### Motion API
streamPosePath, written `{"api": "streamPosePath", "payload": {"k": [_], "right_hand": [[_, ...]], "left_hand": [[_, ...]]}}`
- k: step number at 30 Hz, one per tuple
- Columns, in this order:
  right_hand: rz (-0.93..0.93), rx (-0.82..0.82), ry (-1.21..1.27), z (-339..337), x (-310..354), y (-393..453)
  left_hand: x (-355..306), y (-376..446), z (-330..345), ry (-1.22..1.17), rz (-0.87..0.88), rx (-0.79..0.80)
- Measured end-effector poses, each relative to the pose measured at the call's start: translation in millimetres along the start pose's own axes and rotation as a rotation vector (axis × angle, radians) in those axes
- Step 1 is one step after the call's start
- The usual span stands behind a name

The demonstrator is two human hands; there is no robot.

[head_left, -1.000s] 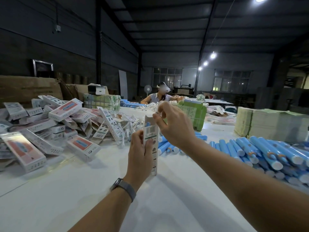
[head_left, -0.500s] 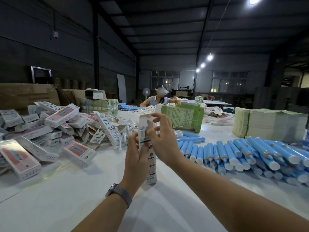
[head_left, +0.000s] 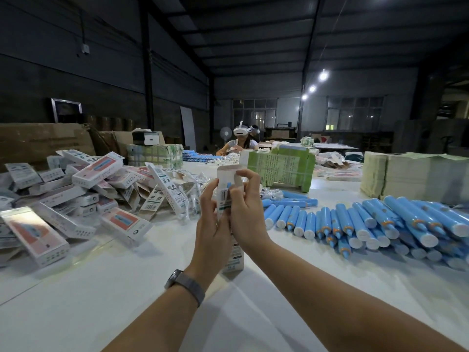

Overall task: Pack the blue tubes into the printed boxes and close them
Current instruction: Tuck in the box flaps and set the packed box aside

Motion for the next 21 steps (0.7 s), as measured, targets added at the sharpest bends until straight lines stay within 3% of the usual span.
{"api": "streamPosePath", "payload": {"k": [8,21], "right_hand": [[0.055,0.02,-0.003,-0.6,6.7,-4.7],[-0.051,0.051,-0.097,-11.2,-3.7,-7.9]], "left_hand": [[-2.6,5.6,-0.1,-0.074,-0.052,0.023],[-7.3,8.1,5.2,-0.09,-0.016,0.014]]}}
Point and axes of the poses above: each hand's wrist, its own y-axis towards the middle knuckle, its own z-axis out of the palm, x = y × z, the point moved 2 cm from there along y, towards the middle knuckle, and after that the axes turned 2 degrees about y, right-handed, at the moved point
